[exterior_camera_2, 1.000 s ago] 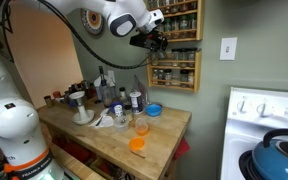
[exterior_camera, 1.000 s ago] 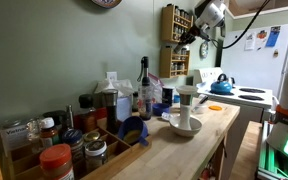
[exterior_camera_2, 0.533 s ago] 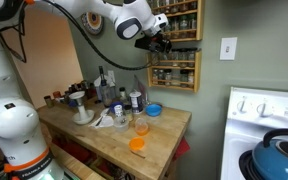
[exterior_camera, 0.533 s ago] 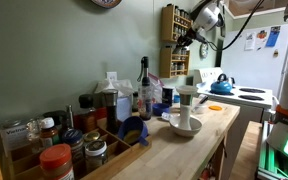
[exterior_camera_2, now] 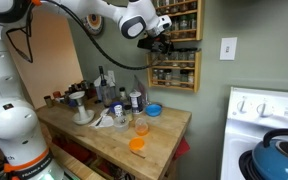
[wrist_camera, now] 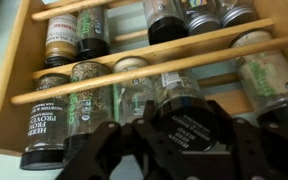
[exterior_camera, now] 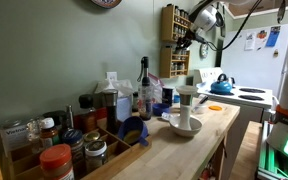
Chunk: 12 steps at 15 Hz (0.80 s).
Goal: Put the spice shaker on the second lower shelf, second position to the left
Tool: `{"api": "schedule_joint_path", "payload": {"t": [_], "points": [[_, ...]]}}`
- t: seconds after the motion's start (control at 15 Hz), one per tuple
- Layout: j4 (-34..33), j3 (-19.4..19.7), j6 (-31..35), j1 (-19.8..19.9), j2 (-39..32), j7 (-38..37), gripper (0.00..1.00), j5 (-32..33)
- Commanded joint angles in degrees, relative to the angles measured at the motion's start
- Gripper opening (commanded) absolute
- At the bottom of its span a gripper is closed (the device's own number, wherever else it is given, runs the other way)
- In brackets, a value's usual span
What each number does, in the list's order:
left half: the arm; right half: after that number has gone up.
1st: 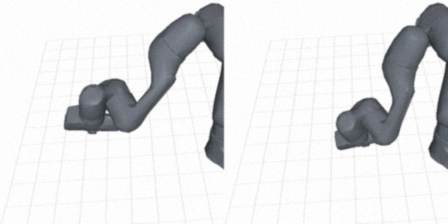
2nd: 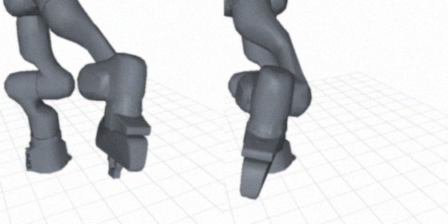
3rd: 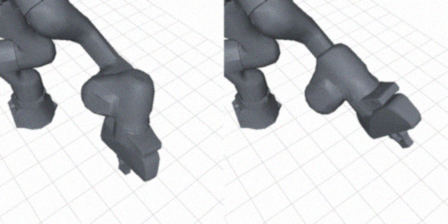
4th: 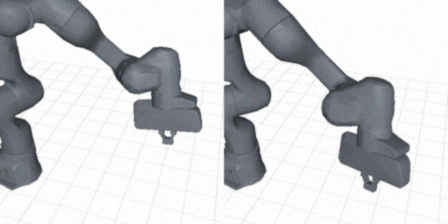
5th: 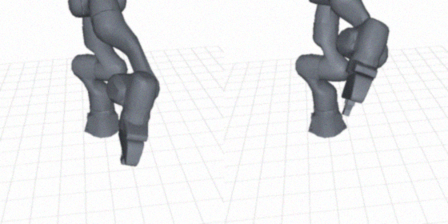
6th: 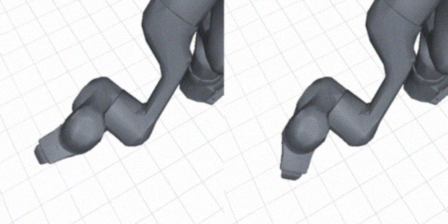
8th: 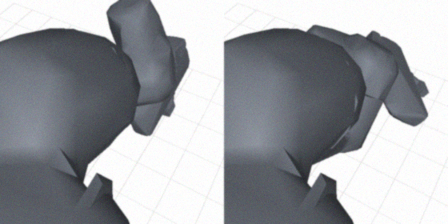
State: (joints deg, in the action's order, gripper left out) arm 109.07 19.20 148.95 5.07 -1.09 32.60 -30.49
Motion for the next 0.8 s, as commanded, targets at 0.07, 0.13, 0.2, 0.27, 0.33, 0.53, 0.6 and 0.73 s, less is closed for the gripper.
{"api": "schedule_joint_path", "payload": {"t": [0.07,0.13,0.2,0.27,0.33,0.53,0.6,0.73], "points": [[-3.49,-3.17,-6.55,4.49,-0.32,-3.09,0.3,4.03],[-4.18,-3.54,-7.72,4.85,-0.42,-3.59,0.3,4.69],[-4.99,-3.87,-8.97,5.14,-0.63,-4.23,0.3,5.29],[-5.55,-4.17,-10.03,5.41,-0.79,-4.61,0.3,5.69],[-6.32,-4.41,-11.18,5.61,-1.2,-5.32,0.3,6.49],[-8.11,-5.02,-13.33,6.03,-2.24,-7.4,0.3,8.64],[-8.57,-5.26,-14.07,6.19,-2.56,-7.57,0.3,8.84],[-9.59,-5.61,-14.96,6.47,-3.41,-7.96,0.3,9.4]]}}
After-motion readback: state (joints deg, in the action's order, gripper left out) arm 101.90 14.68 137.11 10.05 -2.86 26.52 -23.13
